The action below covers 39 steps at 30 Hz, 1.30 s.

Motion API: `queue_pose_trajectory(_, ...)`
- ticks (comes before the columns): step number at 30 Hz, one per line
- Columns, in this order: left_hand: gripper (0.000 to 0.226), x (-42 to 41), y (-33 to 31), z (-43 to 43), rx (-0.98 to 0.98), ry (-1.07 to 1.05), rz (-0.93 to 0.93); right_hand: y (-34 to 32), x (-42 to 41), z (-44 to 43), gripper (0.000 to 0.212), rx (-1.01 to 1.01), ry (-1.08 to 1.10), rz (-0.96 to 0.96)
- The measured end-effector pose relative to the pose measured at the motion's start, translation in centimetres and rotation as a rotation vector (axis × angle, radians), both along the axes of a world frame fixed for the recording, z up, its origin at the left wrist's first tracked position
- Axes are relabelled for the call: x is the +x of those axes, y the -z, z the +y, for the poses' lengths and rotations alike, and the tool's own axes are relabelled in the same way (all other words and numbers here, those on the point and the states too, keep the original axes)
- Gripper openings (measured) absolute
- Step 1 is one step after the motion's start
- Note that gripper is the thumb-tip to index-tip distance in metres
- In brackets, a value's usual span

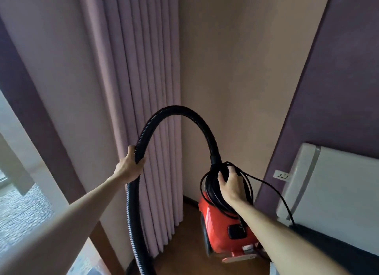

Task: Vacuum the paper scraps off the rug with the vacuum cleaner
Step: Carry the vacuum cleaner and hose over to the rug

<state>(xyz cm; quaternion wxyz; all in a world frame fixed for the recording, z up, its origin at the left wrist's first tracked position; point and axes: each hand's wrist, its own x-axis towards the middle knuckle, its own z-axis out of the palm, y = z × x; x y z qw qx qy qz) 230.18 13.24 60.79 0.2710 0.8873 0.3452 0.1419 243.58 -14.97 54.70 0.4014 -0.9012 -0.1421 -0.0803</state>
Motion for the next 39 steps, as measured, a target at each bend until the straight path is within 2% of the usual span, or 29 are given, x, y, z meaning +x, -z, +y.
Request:
queue_pose_trajectory(8, 0.039, 1.8, 3.2, 2.7, -0.084, -0.085, -0.018, 2.0, 5.6, 4.8, 0.039, 0.002, -0.152, 0.036)
queue_pose_trajectory(14, 0.058, 2.7, 4.3, 2.2, -0.100, -0.194, -0.073, 3.1, 9.6, 8.1, 0.040, -0.060, -0.297, 0.076)
queue_pose_trajectory(23, 0.050, 1.8, 8.3, -0.9, -0.088, -0.429, -0.115, 7.1, 12.3, 10.0, 0.036, -0.067, -0.537, 0.072)
queue_pose_trajectory(32, 0.054, 0.1, 17.9, -5.9, -0.095, -0.638, -0.141, 15.8, 10.6, 10.6, 0.032, -0.149, -0.642, 0.153)
queue_pose_trajectory(35, 0.053, -1.4, 21.8, -7.3, -0.164, -0.665, -0.162, 19.2, 9.4, 10.5, 0.035, -0.208, -0.654, 0.213)
queue_pose_trajectory(39, 0.053, -3.8, 26.7, -8.4, -0.289, -0.772, -0.085, 23.9, 7.6, 10.6, 0.037, -0.317, -0.701, 0.279)
